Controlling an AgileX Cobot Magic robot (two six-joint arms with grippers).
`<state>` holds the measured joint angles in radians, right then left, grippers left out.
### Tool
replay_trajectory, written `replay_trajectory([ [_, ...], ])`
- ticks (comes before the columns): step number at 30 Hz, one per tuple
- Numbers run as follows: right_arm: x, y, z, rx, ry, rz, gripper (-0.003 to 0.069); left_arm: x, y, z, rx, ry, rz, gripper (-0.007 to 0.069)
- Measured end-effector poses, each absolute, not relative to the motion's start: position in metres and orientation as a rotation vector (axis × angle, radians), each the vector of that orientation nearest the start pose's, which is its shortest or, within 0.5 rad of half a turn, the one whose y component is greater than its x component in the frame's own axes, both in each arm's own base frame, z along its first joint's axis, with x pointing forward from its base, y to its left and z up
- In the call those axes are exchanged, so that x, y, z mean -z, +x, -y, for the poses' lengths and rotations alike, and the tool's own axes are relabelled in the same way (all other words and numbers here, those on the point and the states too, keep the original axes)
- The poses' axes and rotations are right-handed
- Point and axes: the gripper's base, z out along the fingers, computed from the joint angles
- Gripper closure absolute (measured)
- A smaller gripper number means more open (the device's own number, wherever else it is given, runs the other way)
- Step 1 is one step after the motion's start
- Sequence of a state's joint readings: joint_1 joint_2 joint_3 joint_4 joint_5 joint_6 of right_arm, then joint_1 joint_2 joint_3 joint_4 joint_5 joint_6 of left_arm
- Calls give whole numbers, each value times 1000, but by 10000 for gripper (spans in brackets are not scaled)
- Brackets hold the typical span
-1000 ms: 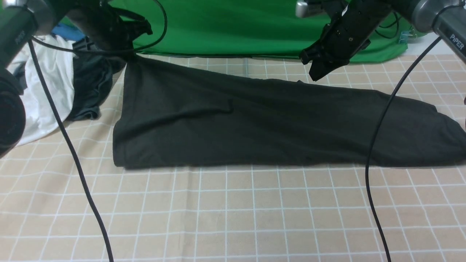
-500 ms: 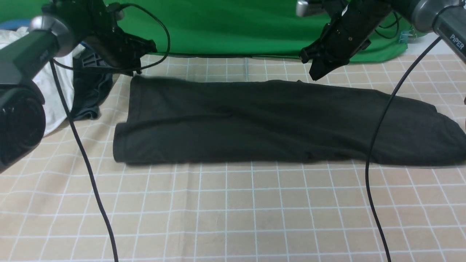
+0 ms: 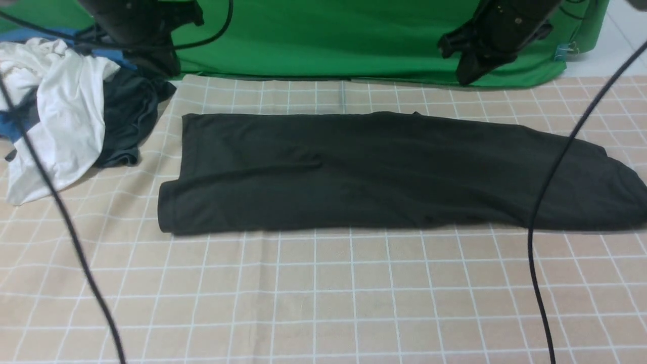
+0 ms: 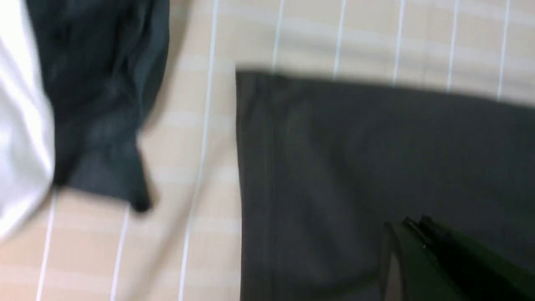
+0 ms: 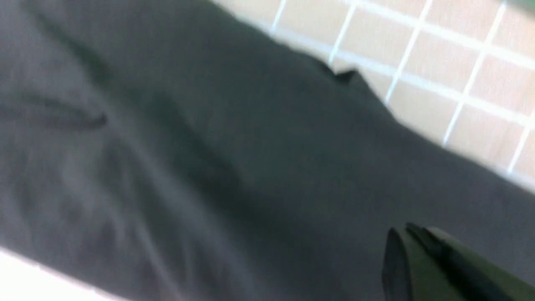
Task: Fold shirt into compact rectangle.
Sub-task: 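Pull the folded dark garment lengthwise by its ends to straighten it flat on the table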
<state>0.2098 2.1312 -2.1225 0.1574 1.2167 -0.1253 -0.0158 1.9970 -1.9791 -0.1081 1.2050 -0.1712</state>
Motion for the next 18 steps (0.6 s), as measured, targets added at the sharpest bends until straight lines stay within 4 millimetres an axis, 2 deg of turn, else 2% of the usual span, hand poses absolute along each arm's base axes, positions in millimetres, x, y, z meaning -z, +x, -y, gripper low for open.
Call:
replay_trajectory([
  [5, -287, 433, -106, -252, -404, -2784, 614, -307, 387, 17, 210, -356, -2805, 614],
  [6, -287, 432, -106, -253, -404, -2786, 614, -302, 384, 18, 215, -365, -2819, 614],
  [9, -278, 428, -107, -276, -404, -2819, 614, -265, 364, 20, 254, -406, -2881, 608],
  [11, -276, 428, -107, -281, -403, -2826, 614, -246, 362, 22, 291, -368, -2880, 586],
  [13, -276, 428, -108, -282, -404, -2826, 613, -238, 366, 26, 349, -274, -2834, 556],
  [16, -276, 428, -112, -283, -414, -2809, 613, -237, 377, 36, 467, -254, -2720, 521],
  [18, -277, 427, -116, -285, -426, -2805, 613, -232, 382, 40, 466, -251, -2694, 517],
])
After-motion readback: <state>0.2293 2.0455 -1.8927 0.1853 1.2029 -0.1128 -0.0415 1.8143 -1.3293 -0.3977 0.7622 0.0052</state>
